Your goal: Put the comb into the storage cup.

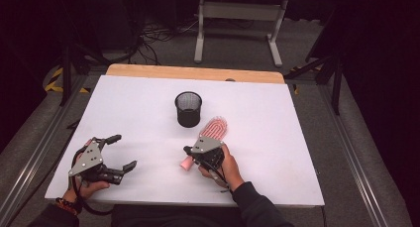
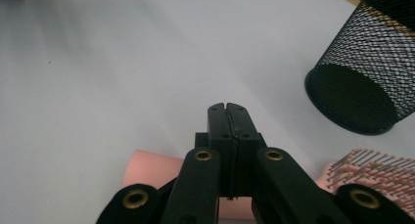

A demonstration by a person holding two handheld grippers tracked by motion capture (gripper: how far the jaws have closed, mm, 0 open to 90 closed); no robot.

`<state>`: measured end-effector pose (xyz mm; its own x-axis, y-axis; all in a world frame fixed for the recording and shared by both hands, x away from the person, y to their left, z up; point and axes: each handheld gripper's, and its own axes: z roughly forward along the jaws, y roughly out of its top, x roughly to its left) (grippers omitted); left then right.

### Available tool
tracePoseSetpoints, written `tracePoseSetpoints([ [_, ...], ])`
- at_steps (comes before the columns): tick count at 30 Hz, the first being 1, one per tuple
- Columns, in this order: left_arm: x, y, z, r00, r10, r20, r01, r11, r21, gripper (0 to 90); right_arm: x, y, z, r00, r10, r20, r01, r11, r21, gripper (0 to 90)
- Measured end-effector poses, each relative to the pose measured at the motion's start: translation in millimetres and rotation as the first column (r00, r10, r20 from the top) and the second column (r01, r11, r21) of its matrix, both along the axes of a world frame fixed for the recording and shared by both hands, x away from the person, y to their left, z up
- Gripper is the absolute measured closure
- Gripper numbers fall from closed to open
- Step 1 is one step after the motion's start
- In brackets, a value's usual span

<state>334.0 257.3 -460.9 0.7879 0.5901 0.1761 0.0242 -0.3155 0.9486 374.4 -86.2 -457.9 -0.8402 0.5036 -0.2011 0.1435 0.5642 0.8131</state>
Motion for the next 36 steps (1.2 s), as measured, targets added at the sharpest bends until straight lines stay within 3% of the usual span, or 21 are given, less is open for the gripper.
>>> tracePoseSetpoints([
  [10,-0.6,0.2,0.1,1.0000,0.006,0.003,-0.006,1.0000,-0.004,5.3,9.2,18.2,-2.4,0.9958,0.030,-0.087,-0.041,0.991,-0.127,89.7],
  [12,-0.3,0.6,-0.2,1.0000,0.006,0.000,-0.006,1.0000,-0.004,5.3,13.0,22.0,-0.2,0.9924,0.035,-0.118,-0.053,0.986,-0.156,89.7],
  [21,0.0,0.2,-1.8,1.0000,-0.003,-0.008,0.003,1.0000,0.002,5.3,21.8,33.6,1.6,0.9839,0.041,-0.174,-0.087,0.960,-0.265,89.8],
  [29,0.3,-0.3,-2.3,0.9999,-0.010,-0.014,0.010,0.9999,0.011,5.5,23.4,32.9,3.5,0.9744,0.055,-0.218,-0.123,0.942,-0.312,89.7],
  [32,0.1,-0.3,-2.4,0.9998,-0.012,-0.016,0.013,0.9998,0.012,5.5,21.9,27.7,3.8,0.9729,0.059,-0.224,-0.128,0.942,-0.311,89.7],
  [36,0.0,-0.3,-2.6,0.9998,-0.008,-0.020,0.009,0.9999,0.013,5.5,19.9,18.8,2.9,0.9699,0.054,-0.237,-0.123,0.950,-0.286,89.7],
])
